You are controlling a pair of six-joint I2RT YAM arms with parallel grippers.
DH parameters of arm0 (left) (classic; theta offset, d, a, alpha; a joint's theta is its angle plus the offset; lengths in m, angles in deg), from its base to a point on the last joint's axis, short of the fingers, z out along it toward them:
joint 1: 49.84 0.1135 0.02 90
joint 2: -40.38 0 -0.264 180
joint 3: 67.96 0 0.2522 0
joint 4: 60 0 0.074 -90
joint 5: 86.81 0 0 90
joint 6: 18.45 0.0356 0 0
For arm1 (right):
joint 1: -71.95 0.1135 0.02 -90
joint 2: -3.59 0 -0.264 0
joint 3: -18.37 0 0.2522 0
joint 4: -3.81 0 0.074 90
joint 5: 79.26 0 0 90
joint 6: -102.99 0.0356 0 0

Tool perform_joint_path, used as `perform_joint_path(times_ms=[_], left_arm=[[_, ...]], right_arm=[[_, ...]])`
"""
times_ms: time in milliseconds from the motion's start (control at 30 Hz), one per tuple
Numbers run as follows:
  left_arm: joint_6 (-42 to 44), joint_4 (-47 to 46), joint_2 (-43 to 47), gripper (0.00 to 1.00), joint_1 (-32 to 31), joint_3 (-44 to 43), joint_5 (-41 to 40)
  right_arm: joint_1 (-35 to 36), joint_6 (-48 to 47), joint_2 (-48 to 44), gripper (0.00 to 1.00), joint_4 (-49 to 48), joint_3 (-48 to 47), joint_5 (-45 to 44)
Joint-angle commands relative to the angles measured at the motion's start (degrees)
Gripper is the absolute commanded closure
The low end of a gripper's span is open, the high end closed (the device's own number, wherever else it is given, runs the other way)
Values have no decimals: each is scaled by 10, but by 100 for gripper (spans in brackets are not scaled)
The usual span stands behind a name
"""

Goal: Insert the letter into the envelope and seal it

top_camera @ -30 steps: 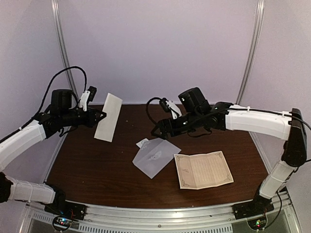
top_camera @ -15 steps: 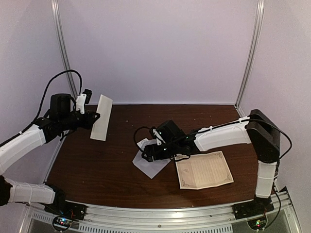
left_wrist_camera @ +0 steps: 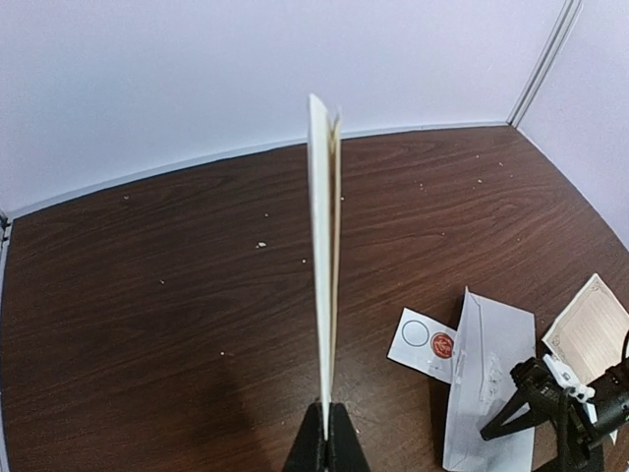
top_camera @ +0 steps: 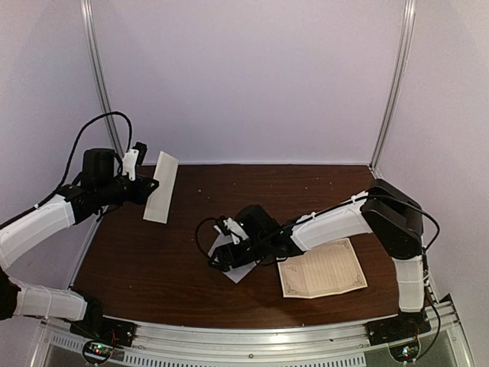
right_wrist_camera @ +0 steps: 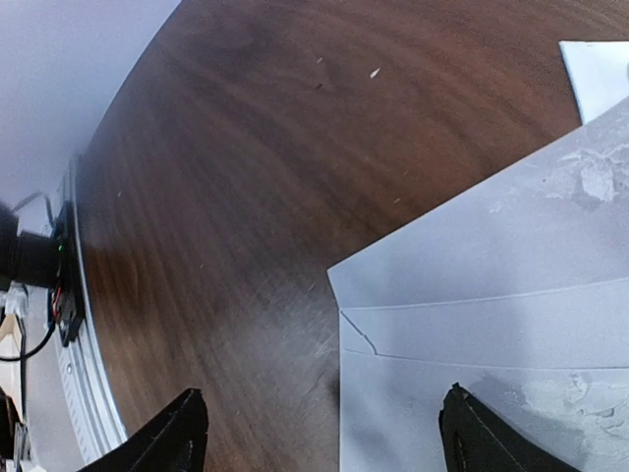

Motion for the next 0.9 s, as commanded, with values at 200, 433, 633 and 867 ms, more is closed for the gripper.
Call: perform_joint_path(times_ms=[200, 433, 633, 867], left_arm=[[11, -33, -2, 100, 3, 6, 14], [14, -40, 7, 100, 3, 11, 52], [-88, -42, 25, 100, 0, 13, 120], [-303, -90, 65, 100, -93, 72, 128]], right_arm=[[20, -59, -63, 19, -12, 131, 178], [41, -54, -108, 19, -15, 183, 227], [49, -29, -174, 20, -19, 185, 189], [41, 40, -300, 9, 22, 225, 27]])
